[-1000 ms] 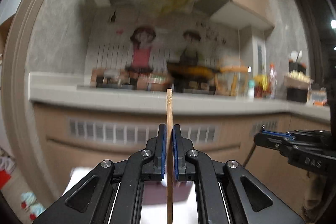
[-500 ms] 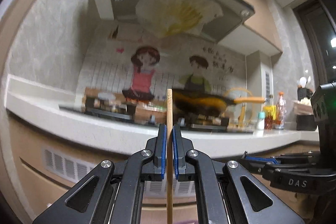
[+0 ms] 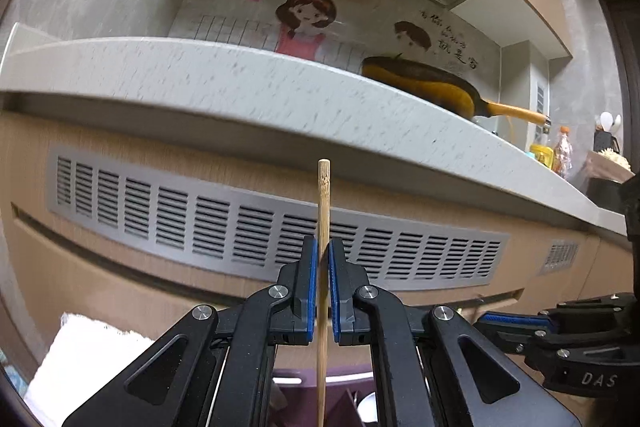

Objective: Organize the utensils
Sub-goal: 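Open the left tool to drop the chopstick into the caddy while the right tool releases its spoon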

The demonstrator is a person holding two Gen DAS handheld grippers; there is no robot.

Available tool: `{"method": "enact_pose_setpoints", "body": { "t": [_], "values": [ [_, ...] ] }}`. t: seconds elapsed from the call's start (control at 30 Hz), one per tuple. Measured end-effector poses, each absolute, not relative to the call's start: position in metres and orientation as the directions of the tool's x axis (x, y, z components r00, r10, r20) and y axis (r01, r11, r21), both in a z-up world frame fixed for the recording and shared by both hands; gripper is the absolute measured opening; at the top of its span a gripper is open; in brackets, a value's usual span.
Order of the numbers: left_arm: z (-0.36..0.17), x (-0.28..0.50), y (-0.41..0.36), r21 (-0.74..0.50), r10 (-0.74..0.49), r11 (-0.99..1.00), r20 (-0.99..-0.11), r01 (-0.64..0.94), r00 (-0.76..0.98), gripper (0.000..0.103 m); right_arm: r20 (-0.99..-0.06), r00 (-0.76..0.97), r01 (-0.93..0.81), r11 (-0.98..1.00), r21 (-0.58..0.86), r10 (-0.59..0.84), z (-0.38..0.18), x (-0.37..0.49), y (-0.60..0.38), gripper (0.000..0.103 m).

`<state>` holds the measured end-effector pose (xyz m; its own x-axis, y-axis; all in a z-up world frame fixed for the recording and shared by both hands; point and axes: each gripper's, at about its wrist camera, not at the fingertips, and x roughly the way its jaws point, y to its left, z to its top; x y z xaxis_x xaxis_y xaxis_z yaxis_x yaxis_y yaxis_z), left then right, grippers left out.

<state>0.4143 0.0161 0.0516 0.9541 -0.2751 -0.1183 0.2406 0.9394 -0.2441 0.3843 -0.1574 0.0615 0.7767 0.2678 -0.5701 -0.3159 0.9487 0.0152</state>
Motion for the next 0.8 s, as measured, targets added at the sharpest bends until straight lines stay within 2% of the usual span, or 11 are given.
{"method": "enact_pose_setpoints", "body": {
  "t": [0.2,0.4,0.47,0.53,0.6,0.67,0.73,0.8],
  "values": [
    [0.033,0.415,0.01,-0.237,-0.29,0.941,-0.208,0.24,0.934,0.006,-0.595,0.756,-0.332,0.943,0.011,0.273,0.048,0.381,-0.153,0.01],
    [0.013,0.409,0.005,-0.242,-0.29,0.947,-0.366,0.21,0.884,0.009,-0.63,0.732,-0.321,0.947,0.016,0.258,0.03,0.377,-0.153,0.01],
    [0.009,0.408,0.003,-0.227,-0.278,0.954,-0.43,0.196,0.859,0.015,-0.64,0.727,-0.311,0.95,0.018,0.25,0.025,0.372,-0.155,0.011],
    [0.006,0.403,0.002,-0.223,-0.271,0.958,-0.478,0.182,0.836,0.039,-0.647,0.722,-0.305,0.952,0.021,0.245,0.021,0.366,-0.156,0.013],
    [0.006,0.396,0.002,-0.216,-0.262,0.961,-0.501,0.173,0.825,0.05,-0.649,0.723,-0.288,0.957,0.028,0.236,0.019,0.358,-0.159,0.024],
    [0.007,0.385,0.002,-0.19,-0.238,0.969,-0.517,0.161,0.822,0.053,-0.648,0.724,-0.277,0.96,0.038,0.234,0.017,0.348,-0.163,0.033],
    [0.01,0.37,0.002,-0.171,-0.217,0.974,-0.53,0.148,0.82,0.063,-0.647,0.728,-0.259,0.965,0.046,0.226,0.014,0.335,-0.167,0.035],
    [0.015,0.355,0.002,-0.167,-0.206,0.976,-0.534,0.136,0.82,0.068,-0.648,0.728,-0.249,0.967,0.052,0.223,0.013,0.325,-0.169,0.035]
  ]
}}
